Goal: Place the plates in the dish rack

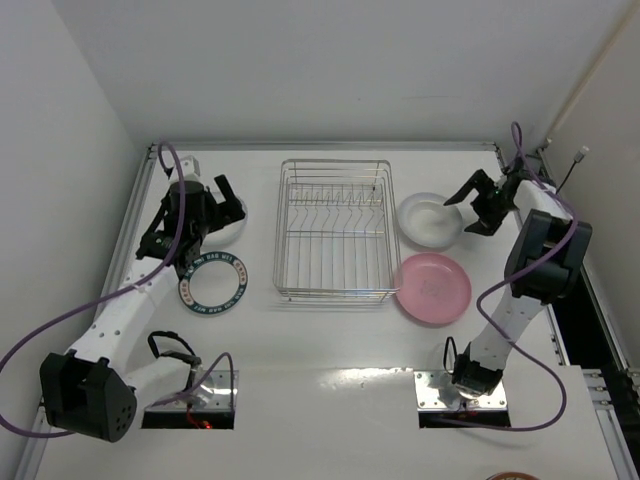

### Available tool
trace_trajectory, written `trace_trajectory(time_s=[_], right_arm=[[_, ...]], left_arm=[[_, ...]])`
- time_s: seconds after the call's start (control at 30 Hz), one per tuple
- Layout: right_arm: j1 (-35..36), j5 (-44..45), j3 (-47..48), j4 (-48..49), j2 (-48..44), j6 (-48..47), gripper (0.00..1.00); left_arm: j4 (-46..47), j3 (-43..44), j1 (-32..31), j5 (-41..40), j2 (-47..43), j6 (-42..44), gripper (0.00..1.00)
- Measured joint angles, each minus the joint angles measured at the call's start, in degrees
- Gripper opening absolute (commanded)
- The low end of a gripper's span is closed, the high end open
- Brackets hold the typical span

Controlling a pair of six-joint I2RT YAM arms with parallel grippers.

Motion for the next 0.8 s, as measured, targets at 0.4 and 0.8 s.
trace_trajectory(time_s=[0.4, 0.8], right_arm=[[-3.45, -3.48, 1.51, 0.15, 7.45, -0.39, 0.99], [-3.39, -12.63, 6.49, 1.64, 17.18, -0.46, 0.45]], left_arm=[[1.9, -2.71, -0.02, -0.33, -3.39, -0.42, 1.0], [1.68, -1.81, -0.02, -1.03, -1.7, -0.42, 1.0]])
